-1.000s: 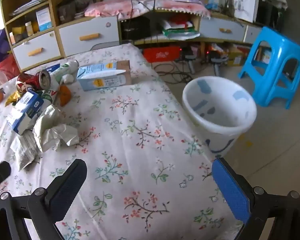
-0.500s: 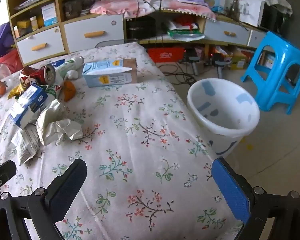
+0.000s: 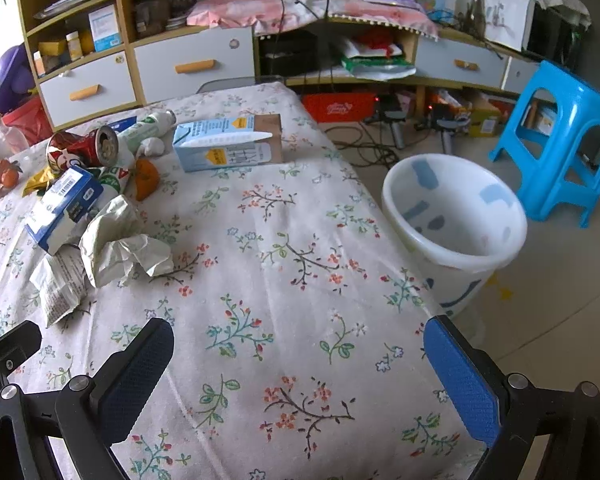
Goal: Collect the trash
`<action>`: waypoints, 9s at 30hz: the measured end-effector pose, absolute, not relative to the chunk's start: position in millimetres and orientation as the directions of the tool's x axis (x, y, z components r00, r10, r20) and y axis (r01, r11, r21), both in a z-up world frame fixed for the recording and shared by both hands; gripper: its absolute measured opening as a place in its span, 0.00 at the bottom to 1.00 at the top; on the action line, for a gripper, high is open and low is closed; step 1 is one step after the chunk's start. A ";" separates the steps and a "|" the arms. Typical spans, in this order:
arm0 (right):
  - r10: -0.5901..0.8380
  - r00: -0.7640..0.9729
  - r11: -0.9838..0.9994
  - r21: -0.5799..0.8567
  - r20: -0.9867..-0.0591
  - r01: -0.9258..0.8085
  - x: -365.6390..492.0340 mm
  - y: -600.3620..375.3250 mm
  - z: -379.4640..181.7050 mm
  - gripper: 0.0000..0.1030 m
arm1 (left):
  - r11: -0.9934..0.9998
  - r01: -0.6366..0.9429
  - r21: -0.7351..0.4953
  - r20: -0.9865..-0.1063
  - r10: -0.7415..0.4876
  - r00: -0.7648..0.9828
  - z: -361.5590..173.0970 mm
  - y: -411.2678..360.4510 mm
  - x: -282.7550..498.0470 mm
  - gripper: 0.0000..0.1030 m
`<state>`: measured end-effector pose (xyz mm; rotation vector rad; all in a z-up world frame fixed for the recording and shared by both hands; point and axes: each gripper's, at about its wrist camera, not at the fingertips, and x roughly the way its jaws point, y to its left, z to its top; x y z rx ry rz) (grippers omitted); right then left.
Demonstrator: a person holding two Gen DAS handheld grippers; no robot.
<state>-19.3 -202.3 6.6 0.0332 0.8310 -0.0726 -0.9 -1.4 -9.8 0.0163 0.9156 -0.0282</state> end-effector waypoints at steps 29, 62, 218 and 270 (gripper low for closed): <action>-0.051 0.669 0.997 0.005 -0.742 0.082 -18.6 -203.2 4.2 1.00 | 0.999 0.037 -0.001 -0.801 -0.023 0.598 -12.3 -4.1 -1.5 0.93; -0.062 0.666 0.996 -0.002 -0.743 0.090 -18.2 -205.3 3.8 1.00 | 0.998 0.020 -0.052 -0.808 -0.053 0.586 -6.8 4.4 0.7 0.93; -0.142 0.456 0.949 0.010 -0.879 0.314 80.6 -464.5 12.4 0.69 | 0.855 0.508 -0.104 -0.847 -0.343 0.405 -14.0 -245.8 167.9 0.93; 0.032 0.407 0.999 0.033 -0.913 -0.005 131.3 -240.3 -16.6 0.79 | 0.996 0.071 -0.061 -0.922 -0.084 0.377 -68.3 36.8 110.5 0.69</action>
